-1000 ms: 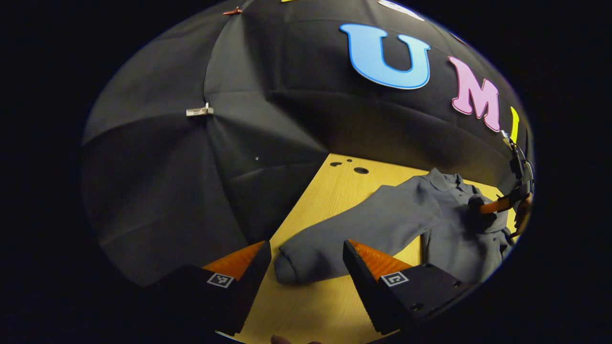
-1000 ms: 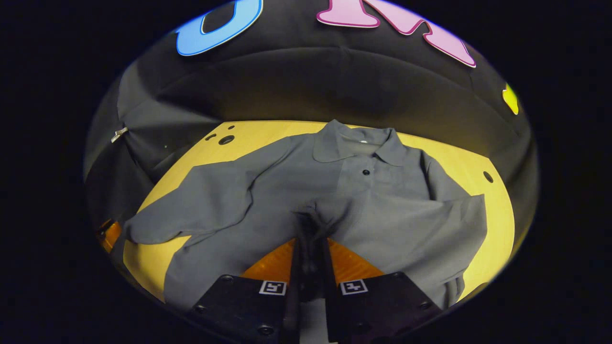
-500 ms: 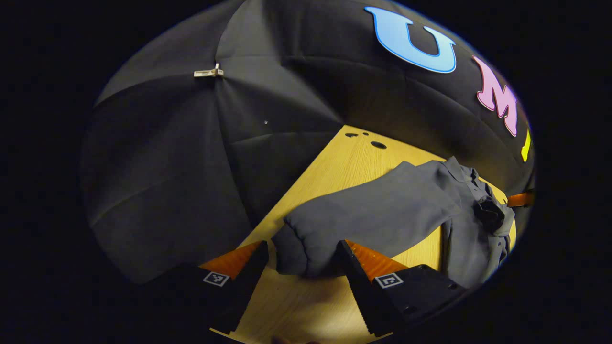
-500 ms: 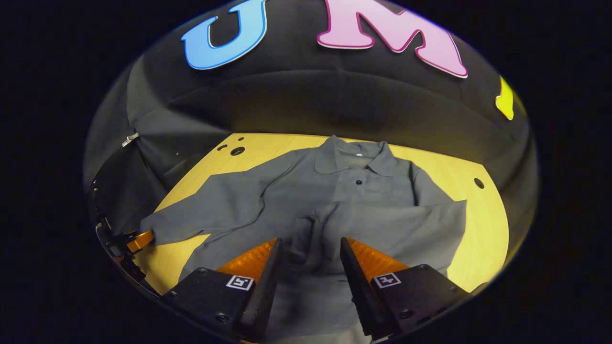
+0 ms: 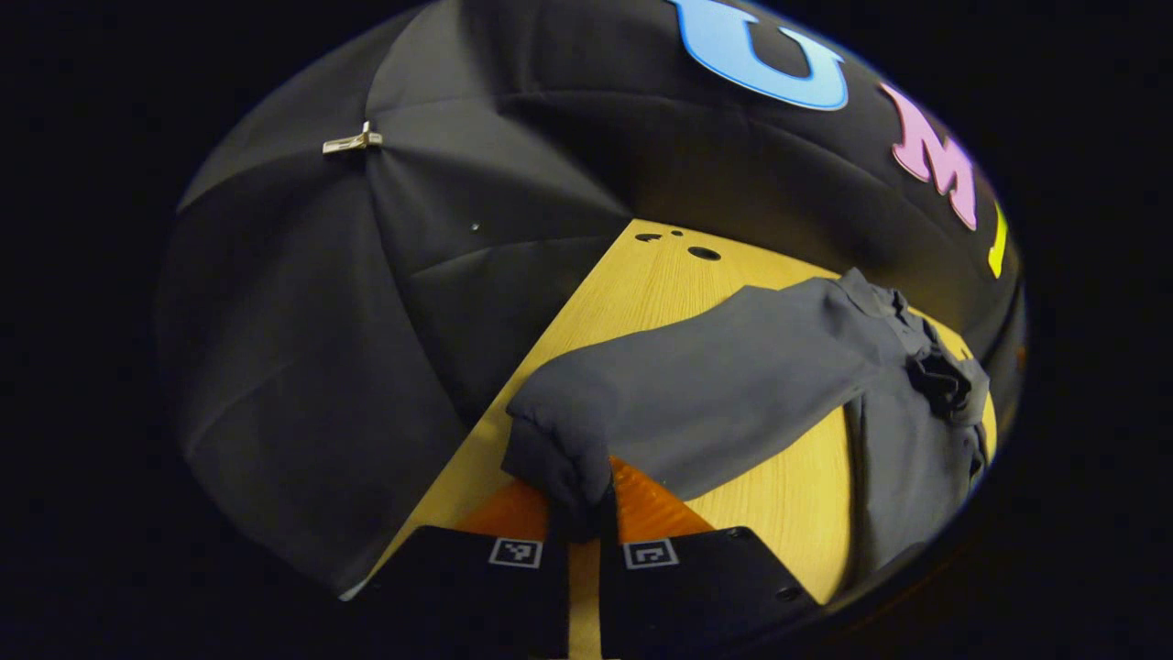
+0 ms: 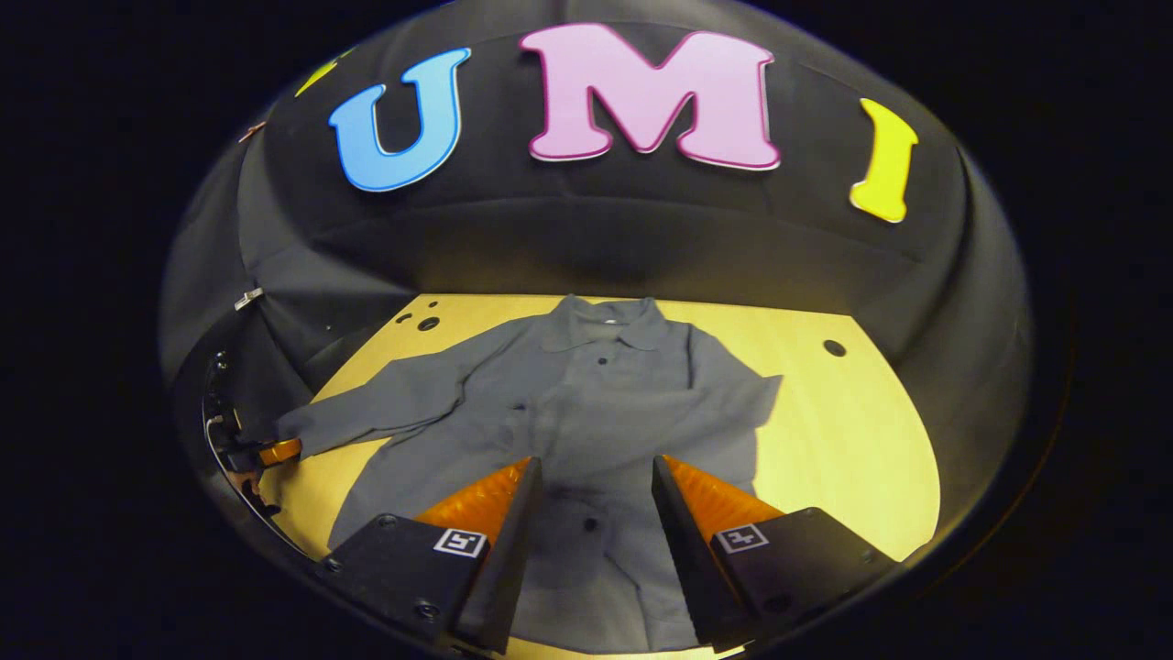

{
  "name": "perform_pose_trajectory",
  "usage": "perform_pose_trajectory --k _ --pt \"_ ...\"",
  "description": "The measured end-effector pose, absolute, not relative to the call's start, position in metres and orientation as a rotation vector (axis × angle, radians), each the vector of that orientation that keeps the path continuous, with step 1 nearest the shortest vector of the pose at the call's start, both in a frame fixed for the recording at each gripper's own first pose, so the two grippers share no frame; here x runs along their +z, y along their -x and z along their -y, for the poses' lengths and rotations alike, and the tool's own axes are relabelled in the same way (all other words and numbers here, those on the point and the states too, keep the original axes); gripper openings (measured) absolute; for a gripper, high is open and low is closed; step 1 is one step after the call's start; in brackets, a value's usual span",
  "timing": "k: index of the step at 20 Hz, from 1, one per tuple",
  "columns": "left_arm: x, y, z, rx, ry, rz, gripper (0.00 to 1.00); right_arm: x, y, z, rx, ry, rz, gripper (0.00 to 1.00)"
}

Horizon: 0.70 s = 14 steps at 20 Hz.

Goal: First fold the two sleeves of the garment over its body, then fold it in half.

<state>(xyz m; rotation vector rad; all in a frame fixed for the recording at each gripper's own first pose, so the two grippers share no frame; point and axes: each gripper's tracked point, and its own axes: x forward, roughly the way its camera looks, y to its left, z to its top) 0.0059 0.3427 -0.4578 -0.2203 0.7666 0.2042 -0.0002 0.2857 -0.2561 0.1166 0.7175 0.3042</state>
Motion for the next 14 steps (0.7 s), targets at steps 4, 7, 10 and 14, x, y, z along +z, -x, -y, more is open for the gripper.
perform_pose_trajectory --k 4,7,10,14 --pt "-0.424 -0.018 -0.344 0.226 0.242 -0.700 0.16 -0.249 0.013 -0.233 0.210 -0.157 -0.692 0.75" --pt "-0.382 -0.034 -0.323 0.177 0.213 -0.623 0.15 -0.252 0.021 -0.204 0.155 -0.173 -0.684 0.75" --pt "-0.342 -0.051 -0.291 0.114 0.188 -0.555 0.15 -0.257 0.025 -0.183 0.131 -0.182 -0.684 0.75" --pt "-0.297 -0.073 -0.245 0.042 0.166 -0.486 0.15 -0.266 0.029 -0.162 0.123 -0.195 -0.689 0.75"
